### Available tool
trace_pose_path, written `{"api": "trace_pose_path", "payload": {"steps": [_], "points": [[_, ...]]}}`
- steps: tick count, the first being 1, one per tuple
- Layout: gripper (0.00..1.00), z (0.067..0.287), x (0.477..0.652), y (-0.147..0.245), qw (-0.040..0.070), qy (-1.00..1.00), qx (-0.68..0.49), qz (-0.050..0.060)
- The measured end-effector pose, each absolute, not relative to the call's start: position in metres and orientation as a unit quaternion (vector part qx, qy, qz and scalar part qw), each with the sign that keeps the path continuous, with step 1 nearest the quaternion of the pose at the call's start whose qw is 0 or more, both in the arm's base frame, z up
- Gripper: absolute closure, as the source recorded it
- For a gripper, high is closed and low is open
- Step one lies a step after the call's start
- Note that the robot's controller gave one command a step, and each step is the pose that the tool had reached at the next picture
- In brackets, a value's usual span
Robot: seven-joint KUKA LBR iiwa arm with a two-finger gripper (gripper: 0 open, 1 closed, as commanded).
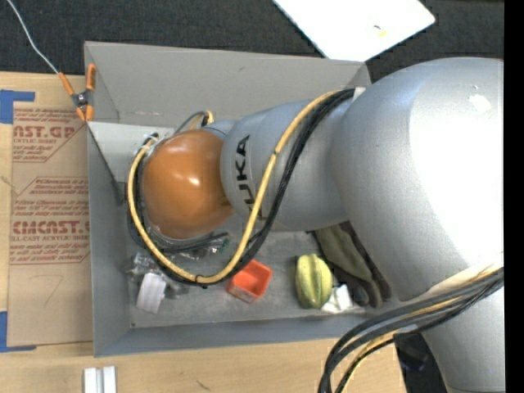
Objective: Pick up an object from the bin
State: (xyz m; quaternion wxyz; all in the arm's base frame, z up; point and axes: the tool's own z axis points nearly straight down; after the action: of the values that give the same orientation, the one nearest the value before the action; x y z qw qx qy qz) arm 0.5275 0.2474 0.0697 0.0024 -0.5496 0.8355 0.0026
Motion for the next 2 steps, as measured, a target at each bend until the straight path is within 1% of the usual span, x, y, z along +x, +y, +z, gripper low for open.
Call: {"api": "trace_pose_path", "payload": {"steps": [2], "points": [[1.00, 0.0716, 0.5264, 0.2474, 0.002, 0.833, -0.553, 0.003]]}}
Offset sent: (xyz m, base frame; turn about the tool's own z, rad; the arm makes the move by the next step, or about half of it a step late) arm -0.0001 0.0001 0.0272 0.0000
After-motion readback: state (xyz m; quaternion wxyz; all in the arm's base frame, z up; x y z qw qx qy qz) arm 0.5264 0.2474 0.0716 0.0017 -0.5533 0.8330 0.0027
